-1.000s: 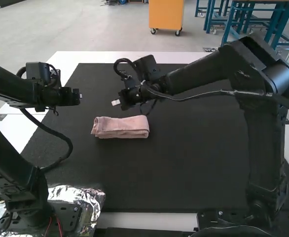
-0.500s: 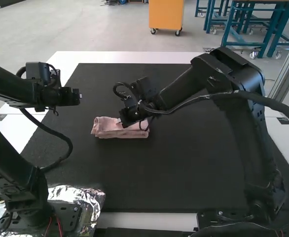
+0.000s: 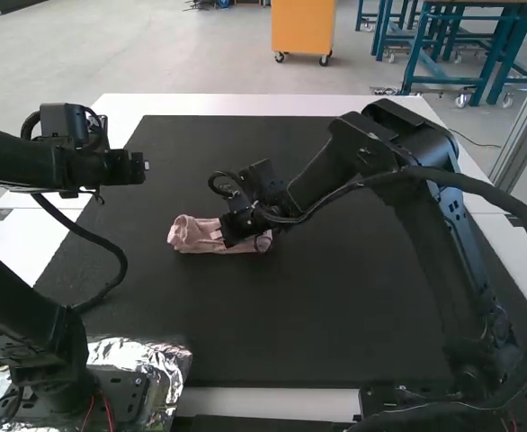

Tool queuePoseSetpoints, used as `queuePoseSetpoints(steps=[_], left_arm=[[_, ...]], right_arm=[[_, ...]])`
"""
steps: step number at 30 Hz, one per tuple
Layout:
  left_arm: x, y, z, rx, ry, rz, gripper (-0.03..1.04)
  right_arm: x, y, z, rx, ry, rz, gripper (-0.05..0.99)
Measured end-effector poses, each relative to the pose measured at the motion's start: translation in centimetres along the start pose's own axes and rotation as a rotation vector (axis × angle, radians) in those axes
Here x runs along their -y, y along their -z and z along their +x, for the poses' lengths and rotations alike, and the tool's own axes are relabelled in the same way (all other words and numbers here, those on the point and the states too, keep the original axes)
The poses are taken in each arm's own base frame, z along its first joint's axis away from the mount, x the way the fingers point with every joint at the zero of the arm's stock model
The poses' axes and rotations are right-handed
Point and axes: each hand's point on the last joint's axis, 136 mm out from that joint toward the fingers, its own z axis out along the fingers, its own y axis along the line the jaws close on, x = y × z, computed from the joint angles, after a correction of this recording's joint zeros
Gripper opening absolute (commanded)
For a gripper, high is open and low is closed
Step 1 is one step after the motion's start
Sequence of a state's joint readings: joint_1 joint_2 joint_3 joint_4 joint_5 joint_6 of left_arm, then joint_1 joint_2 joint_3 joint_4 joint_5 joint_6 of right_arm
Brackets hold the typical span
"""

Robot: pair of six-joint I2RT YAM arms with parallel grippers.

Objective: Fold the towel.

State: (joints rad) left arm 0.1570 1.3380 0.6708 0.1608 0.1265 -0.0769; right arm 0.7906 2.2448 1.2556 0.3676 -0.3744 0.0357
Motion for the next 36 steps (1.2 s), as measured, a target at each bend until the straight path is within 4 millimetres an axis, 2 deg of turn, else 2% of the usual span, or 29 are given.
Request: queuePoseSetpoints(steps=[2, 4, 5, 7, 11, 13, 14, 18, 20, 23, 27, 30, 32, 36], left_arm=[[0.5, 0.5, -0.4, 0.009, -0.006, 0.010, 0.97], [1.0, 1.2, -1.0, 0.023, -0.013, 0.019, 0.97], [1.2, 1.5, -1.3, 0.034, -0.016, 0.022, 0.97], [1.5, 2.3, -2.5, 0.064, -0.022, 0.028, 0.97], [2.5, 5.1, -7.0, 0.185, -0.043, 0.044, 0.97], [3.3, 7.0, -9.4, 0.251, -0.055, 0.059, 0.97], [3.8, 8.1, -10.4, 0.282, -0.062, 0.069, 0.97], [5.4, 11.8, -13.1, 0.370, -0.080, 0.104, 0.97], [5.5, 13.4, -13.7, 0.396, -0.081, 0.108, 0.97], [5.2, 15.7, -14.4, 0.441, -0.074, 0.097, 0.97], [5.1, 19.8, -15.8, 0.547, -0.076, 0.092, 0.97], [5.4, 24.3, -17.2, 0.673, -0.077, 0.098, 0.97], [5.6, 27.6, -17.7, 0.759, -0.073, 0.106, 0.97], [6.0, 33.0, -17.6, 0.885, -0.065, 0.122, 0.97]], right_arm=[[-0.3, 0.7, -0.5, 0.007, -0.004, 0.003, -0.02], [-1.0, 2.3, -2.3, 0.037, 0.000, 0.003, -0.01], [-1.5, 3.4, -3.6, 0.062, 0.008, 0.002, 0.04], [-2.9, 6.8, -7.8, 0.145, 0.029, -0.004, 0.17], [-5.5, 16.6, -16.6, 0.366, 0.083, 0.010, 0.53], [-6.1, 22.1, -19.8, 0.468, 0.101, 0.038, 0.83], [-6.2, 24.6, -20.8, 0.507, 0.105, 0.054, 0.91], [-5.4, 33.4, -22.9, 0.639, 0.109, 0.147, 0.91], [-4.6, 37.5, -22.9, 0.705, 0.105, 0.206, 0.91], [-3.8, 43.5, -21.9, 0.800, 0.094, 0.303, 0.91], [-5.0, 50.0, -19.6, 0.910, 0.100, 0.391, 0.91], [-7.0, 53.9, -17.0, 0.979, 0.113, 0.440, 0.91], [-8.3, 55.8, -15.0, 1.013, 0.119, 0.465, 0.91], [-11.4, 59.2, -11.2, 1.090, 0.140, 0.509, 0.91]])
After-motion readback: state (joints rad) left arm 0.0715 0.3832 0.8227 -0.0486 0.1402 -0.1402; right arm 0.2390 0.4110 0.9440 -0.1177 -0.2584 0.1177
